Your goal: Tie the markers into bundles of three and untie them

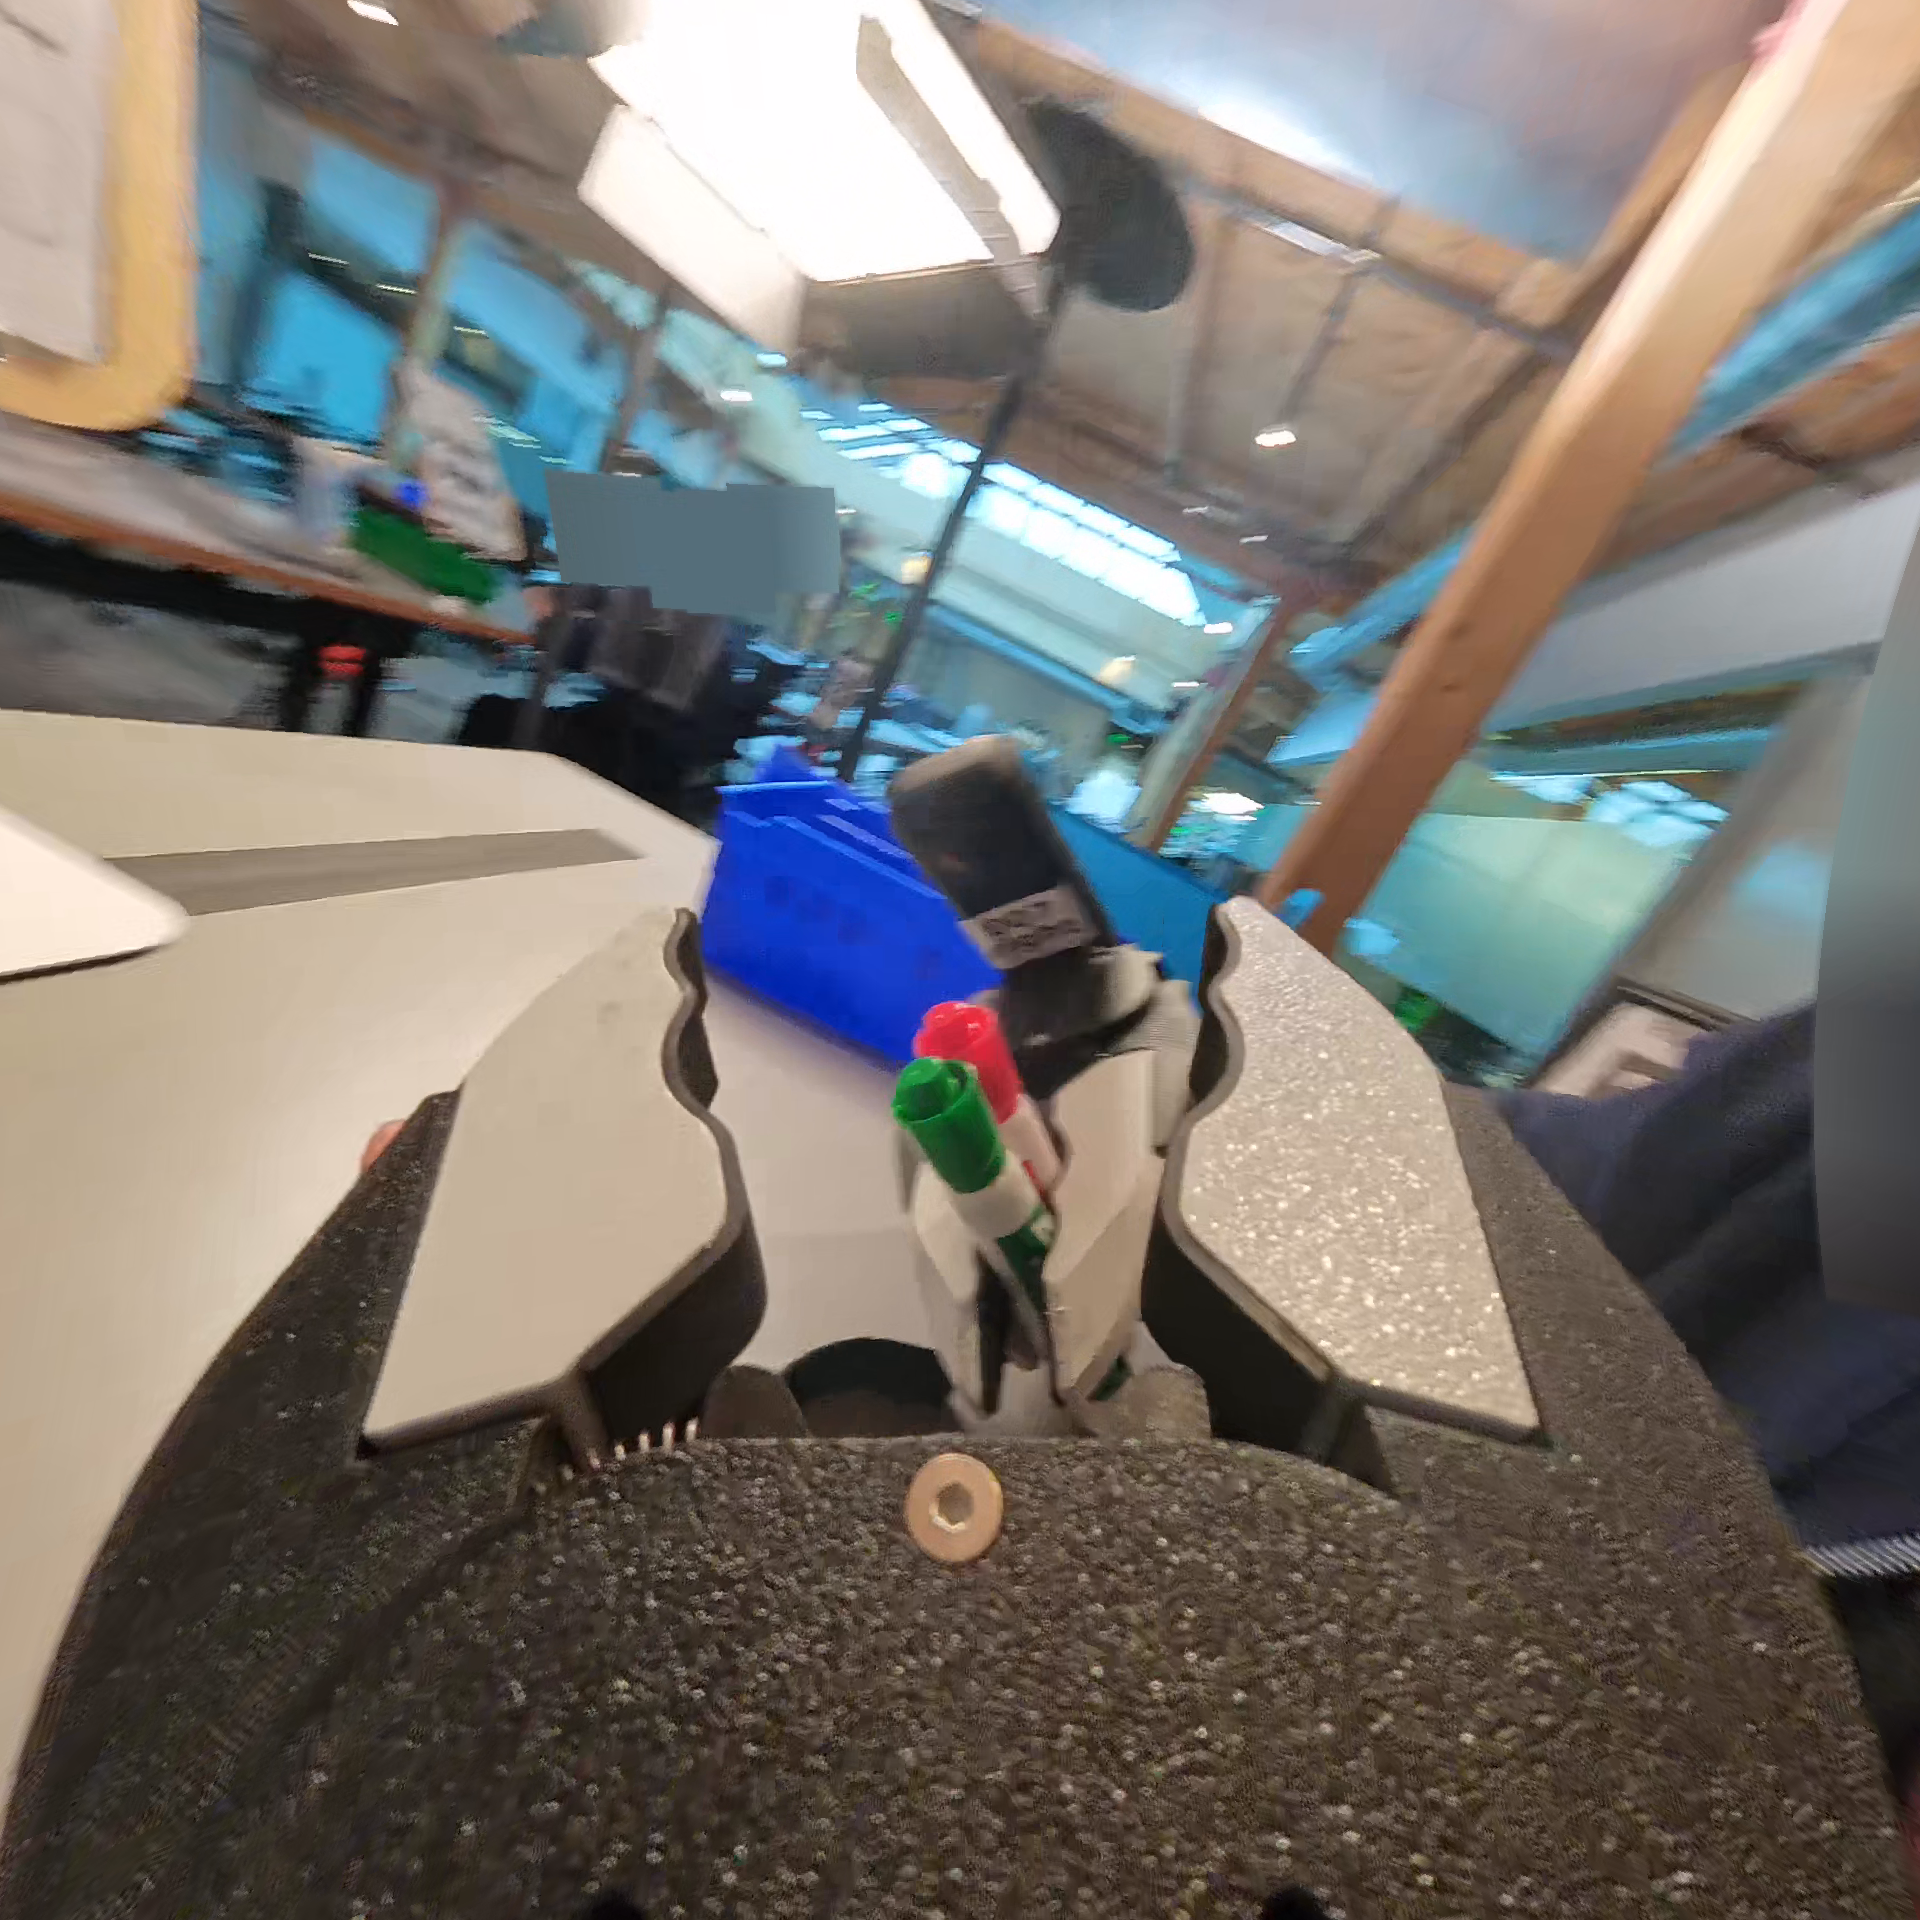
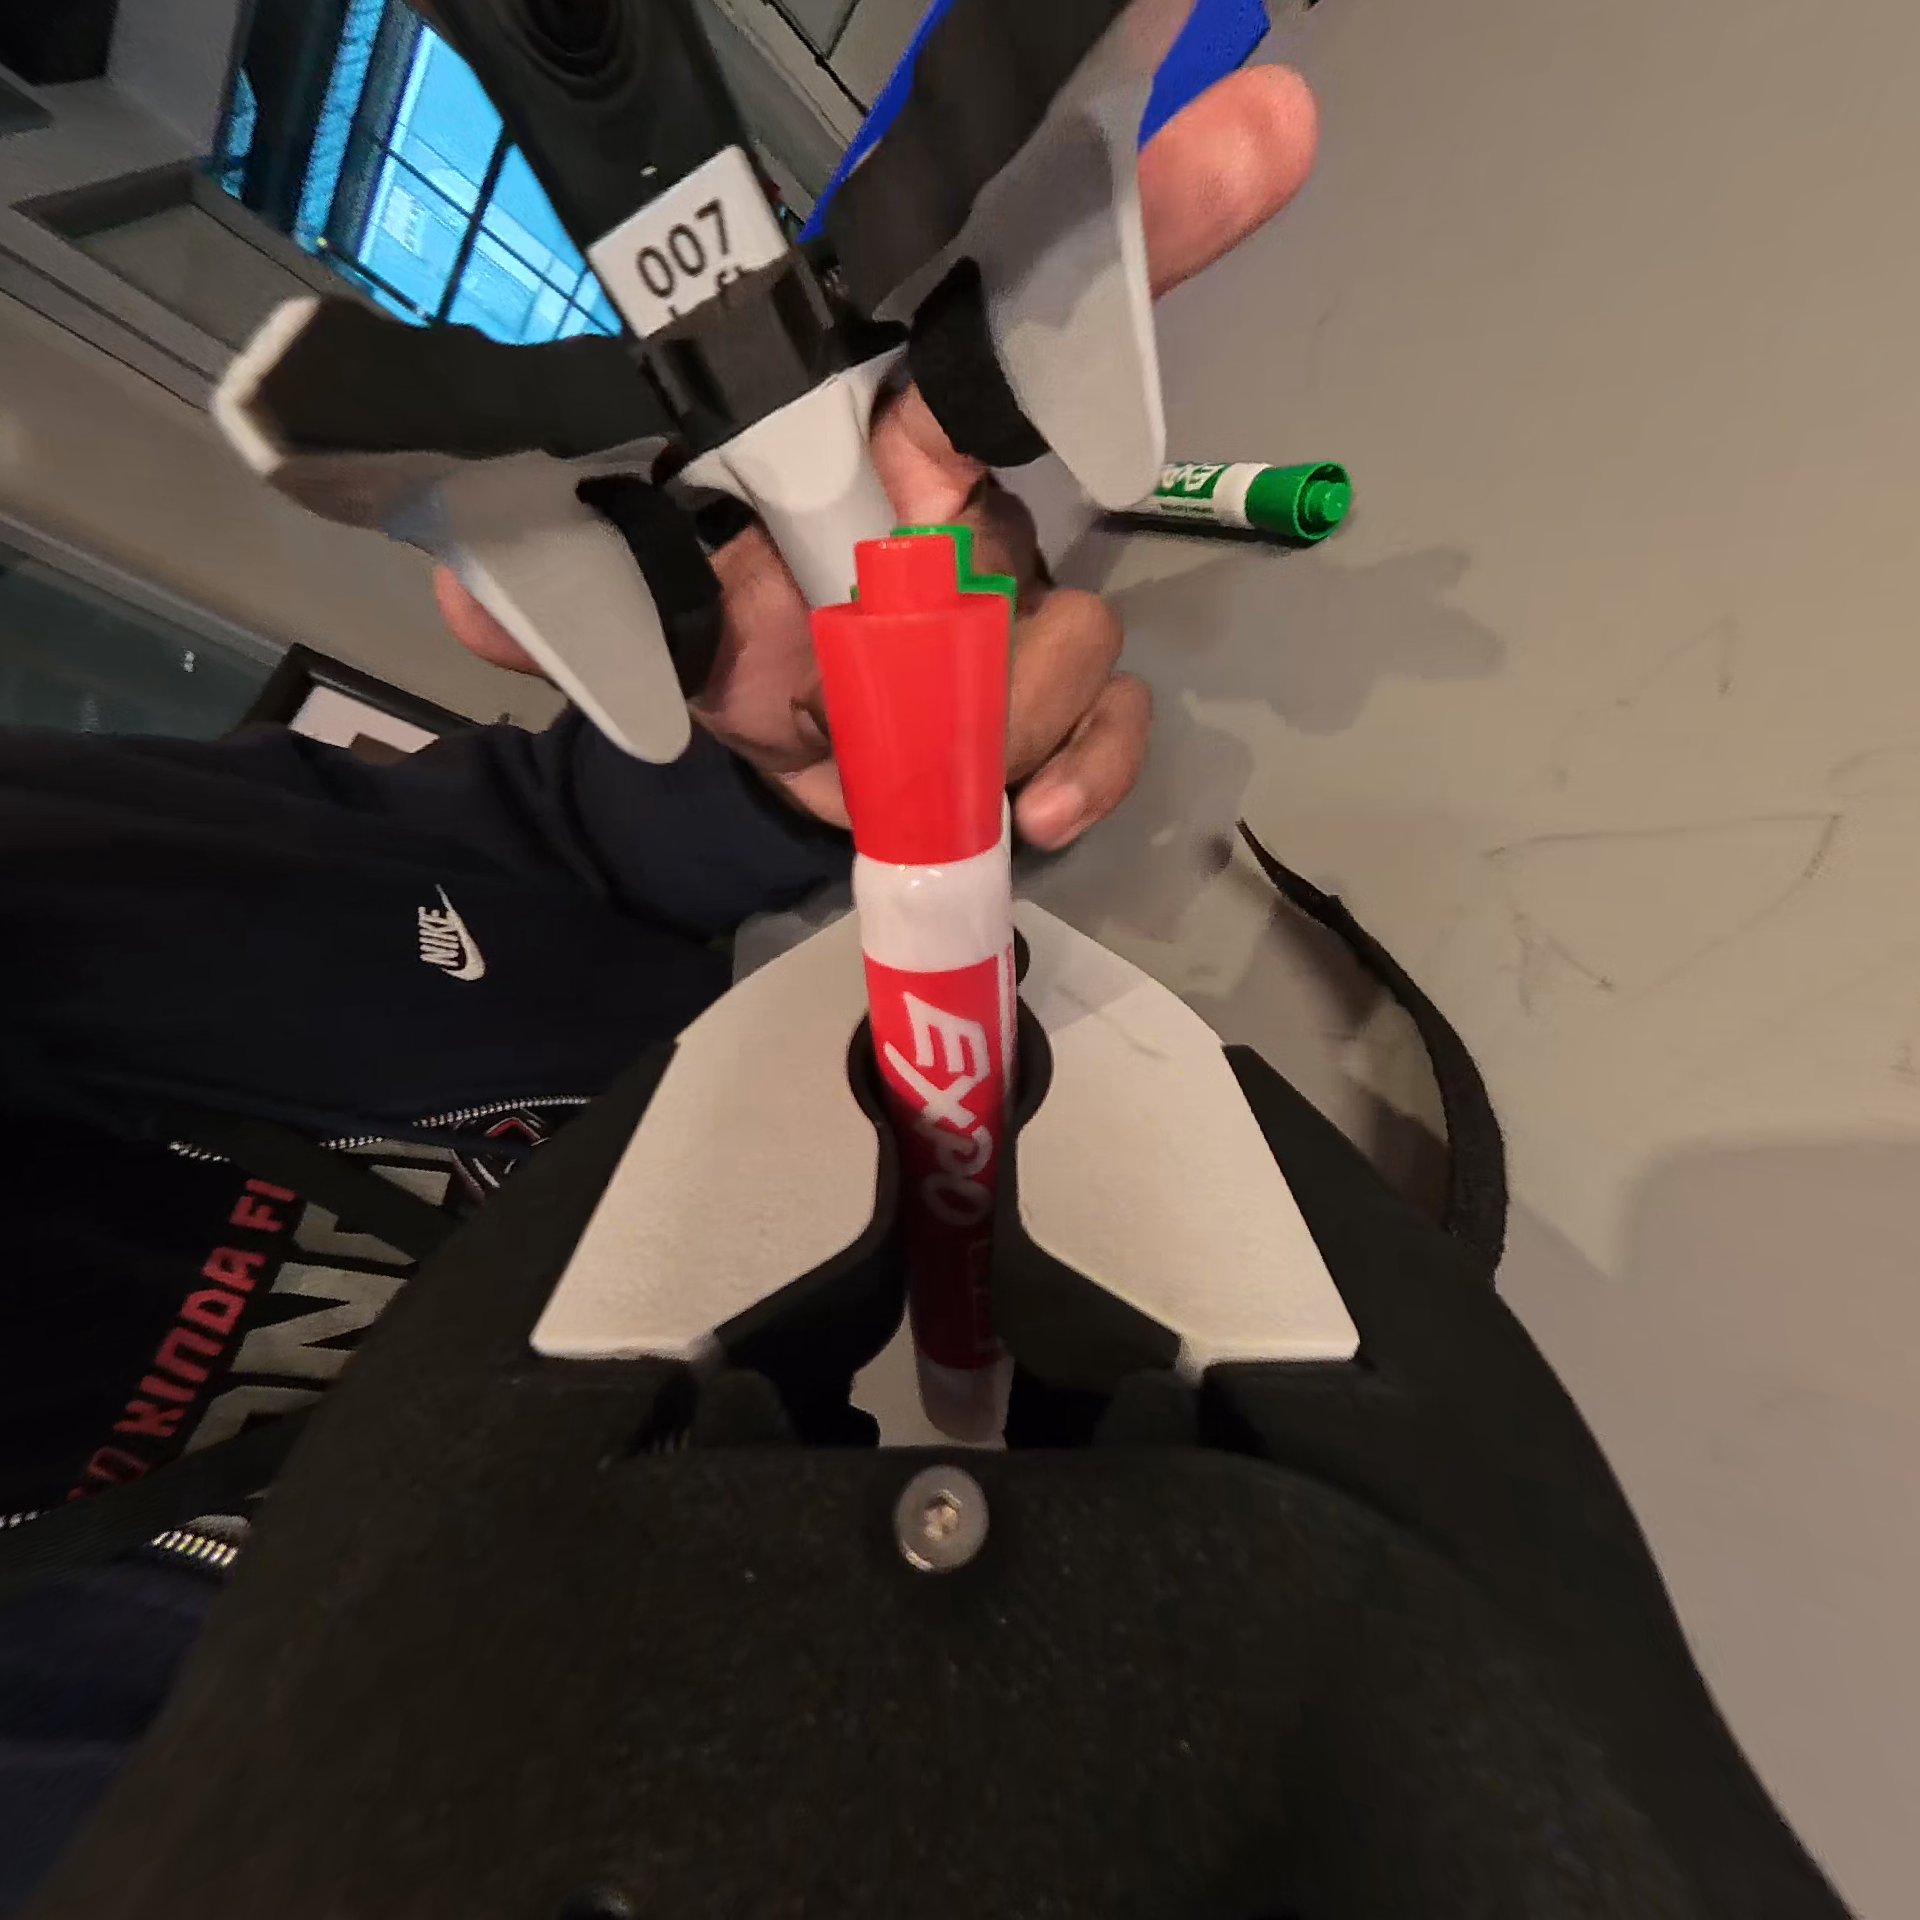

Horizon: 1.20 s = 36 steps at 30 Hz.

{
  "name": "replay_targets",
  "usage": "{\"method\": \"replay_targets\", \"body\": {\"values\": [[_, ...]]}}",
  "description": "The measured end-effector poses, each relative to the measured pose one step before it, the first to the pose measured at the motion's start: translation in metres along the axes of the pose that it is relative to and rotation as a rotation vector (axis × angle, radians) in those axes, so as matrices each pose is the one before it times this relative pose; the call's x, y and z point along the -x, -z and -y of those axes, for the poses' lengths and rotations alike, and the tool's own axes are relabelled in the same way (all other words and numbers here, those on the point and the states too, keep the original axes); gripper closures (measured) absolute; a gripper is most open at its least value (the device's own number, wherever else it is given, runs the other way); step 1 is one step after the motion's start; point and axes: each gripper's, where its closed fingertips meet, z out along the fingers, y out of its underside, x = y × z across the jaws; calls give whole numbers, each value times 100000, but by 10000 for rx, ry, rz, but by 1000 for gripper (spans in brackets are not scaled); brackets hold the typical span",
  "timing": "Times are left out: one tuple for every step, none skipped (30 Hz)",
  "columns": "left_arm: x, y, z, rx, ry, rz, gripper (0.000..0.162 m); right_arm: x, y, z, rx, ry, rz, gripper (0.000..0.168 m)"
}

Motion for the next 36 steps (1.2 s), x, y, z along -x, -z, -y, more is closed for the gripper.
{"method": "replay_targets", "body": {"values": [[-826, 25, -155, 58, 408, -903, 73, 76, -108, -63, -17, -37, 164, 153], [-230, 40, -312, 178, 499, -459, 72, 14, -104, -38, -40, -37, 110, 153], [855, 119, -318, 142, 356, 374, 70, -102, -86, -17, -44, 8, -1, 153], [1012, 210, -160, -7, 176, 573, 67, -239, -46, -36, -36, 49, -123, 153], [760, 225, -183, -20, 237, 434, 67, -320, 0, -8, -49, 91, -215, 153], [698, 123, -390, 155, 450, 384, 67, -338, 35, 19, -59, 97, -247, 153], [501, 15, -525, 258, 478, 262, 67, -213, 40, 71, -44, 71, -170, 153], [153, -7, -374, 120, 334, 45, 66, -26, 41, 111, -44, 47, -43, 154], [208, 0, -345, 64, 216, 122, 67, 26, 40, 151, -70, 30, -2, 153], [88, -35, -376, 124, 113, 60, 67, 21, 29, 145, -93, 32, 15, 153], [-408, -40, -196, 9, -37, -256, 67, 143, -21, 79, -48, 16, 125, 154], [-466, -38, -145, 18, -144, -255, 68, 257, -122, -68, 54, -20, 238, 153], [-499, -40, -197, 95, -263, -256, 68, 201, -133, -75, 23, -41, 199, 154], [-676, -42, -212, 137, -370, -358, 69, 224, -165, -120, 34, -27, 236, 153], [-632, -45, -279, 188, -362, -321, 70, 376, -205, -149, 45, -51, 352, 154], [-519, -38, -271, 194, -267, -264, 70, 442, -194, -82, -17, -105, 409, 153], [-621, -25, -161, 118, -178, -359, 70, 576, -186, -42, -32, -109, 499, 154], [-553, -10, -155, 123, -110, -341, 72, 721, -197, -88, 15, -86, 572, 154], [-470, 5, -138, 122, -113, -317, 72, 723, -200, -141, 54, -58, 546, 154], [-438, 25, -115, 90, -148, -304, 74, 606, -183, -112, 27, 1, 429, 154], [-231, 59, -125, 86, -133, -190, 74, 643, -185, -146, 74, -16, 471, 154], [-228, 67, -144, 82, -101, -228, 75, 627, -171, -87, 34, -40, 486, 154], [-322, 85, -144, 58, -7, -324, 76, 531, -169, -29, -11, -20, 438, 154], [-441, 56, -66, -2, 111, -407, 80, 484, -169, -43, 3, -7, 429, 154], [-540, 13, -10, -36, 170, -473, 82, 563, -208, -68, 36, -21, 497, 154], [-544, -37, -60, -11, 167, -467, 83, 550, -247, -39, 15, -11, 477, 154], [-374, -67, -102, 7, 107, -335, 84, 497, -277, -26, 11, 24, 426, 154], [-260, -113, -158, 27, 52, -237, 84, 458, -327, -94, 60, 11, 405, 155], [-207, -165, -210, 37, 31, -190, 84, 290, -335, -152, 77, 5, 264, 154], [37, -204, -323, 107, 58, -38, 85, 49, -323, -176, 81, 38, 67, 155], [45, -217, -445, 169, 64, -49, 85, -120, -243, -201, 85, -16, -55, 154], [-78, -168, -372, 95, 50, -126, 84, -136, -133, -140, 37, -106, -66, 154], [6, -124, -271, 36, 66, -57, 84, -113, -37, -52, -26, -167, -34, 154], [31, -97, -167, -9, 74, -50, 84, -150, 14, -33, -41, -204, -78, 154], [-129, -66, 4, -68, 71, -119, 85, -276, 30, -117, 18, -255, -173, 154], [-200, 9, 128, -144, 53, -151, 85, -303, 8, -207, 76, -292, -211, 155]]}}
